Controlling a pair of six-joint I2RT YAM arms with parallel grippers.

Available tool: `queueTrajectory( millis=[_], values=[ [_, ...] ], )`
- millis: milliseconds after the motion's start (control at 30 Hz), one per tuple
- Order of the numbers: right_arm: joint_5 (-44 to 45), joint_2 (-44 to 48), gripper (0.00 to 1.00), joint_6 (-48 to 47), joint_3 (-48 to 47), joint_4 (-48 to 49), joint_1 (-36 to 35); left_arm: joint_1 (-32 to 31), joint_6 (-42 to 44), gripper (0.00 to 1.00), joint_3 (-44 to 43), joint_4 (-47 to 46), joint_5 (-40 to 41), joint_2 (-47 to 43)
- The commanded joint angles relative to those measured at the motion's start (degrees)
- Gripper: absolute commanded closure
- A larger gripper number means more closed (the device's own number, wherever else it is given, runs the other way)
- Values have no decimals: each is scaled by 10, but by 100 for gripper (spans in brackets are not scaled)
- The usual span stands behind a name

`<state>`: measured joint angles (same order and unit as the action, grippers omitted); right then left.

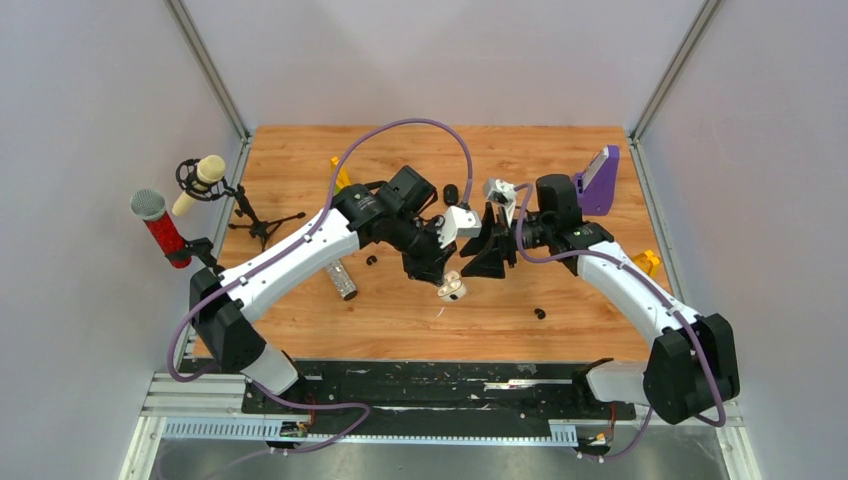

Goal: Insert the wireless bluetooth earbuds into the charging case
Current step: Adjust the charging case.

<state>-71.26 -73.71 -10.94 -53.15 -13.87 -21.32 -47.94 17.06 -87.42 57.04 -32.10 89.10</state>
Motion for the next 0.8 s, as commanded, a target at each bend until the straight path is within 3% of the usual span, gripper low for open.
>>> queueTrajectory(
  millis=[0, 767],
  values=[
    [-18, -6, 43, -7, -13, 11, -19, -5, 8, 82, -6, 0, -9, -1],
    [44, -4, 59, -31, -12, 11, -57, -12, 9, 81, -12, 5, -9, 9]
  ],
)
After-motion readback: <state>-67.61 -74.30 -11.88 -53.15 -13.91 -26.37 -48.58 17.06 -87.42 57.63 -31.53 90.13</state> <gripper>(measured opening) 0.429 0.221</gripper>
